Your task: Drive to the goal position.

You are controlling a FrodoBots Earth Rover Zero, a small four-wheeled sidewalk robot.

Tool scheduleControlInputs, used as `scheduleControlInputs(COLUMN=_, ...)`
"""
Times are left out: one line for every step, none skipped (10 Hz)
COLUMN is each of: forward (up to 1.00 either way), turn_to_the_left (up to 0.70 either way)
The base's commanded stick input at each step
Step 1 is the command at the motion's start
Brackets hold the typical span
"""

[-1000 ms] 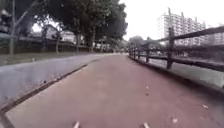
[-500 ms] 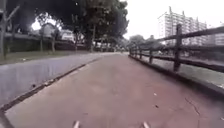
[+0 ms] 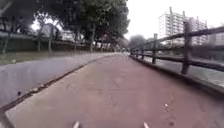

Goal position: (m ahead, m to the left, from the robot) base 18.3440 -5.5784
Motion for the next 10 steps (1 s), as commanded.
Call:
scheduleControlInputs(forward=0.70, turn_to_the_left=0.00)
scheduleControlInputs(forward=0.70, turn_to_the_left=0.00)
scheduleControlInputs(forward=0.70, turn_to_the_left=0.00)
scheduleControlInputs(forward=0.70, turn_to_the_left=0.00)
scheduleControlInputs(forward=0.70, turn_to_the_left=0.00)
scheduleControlInputs(forward=0.70, turn_to_the_left=0.00)
scheduleControlInputs(forward=0.70, turn_to_the_left=0.00)
scheduleControlInputs(forward=0.70, turn_to_the_left=0.00)
scheduleControlInputs(forward=0.70, turn_to_the_left=0.00)
scheduleControlInputs(forward=0.70, turn_to_the_left=0.00)
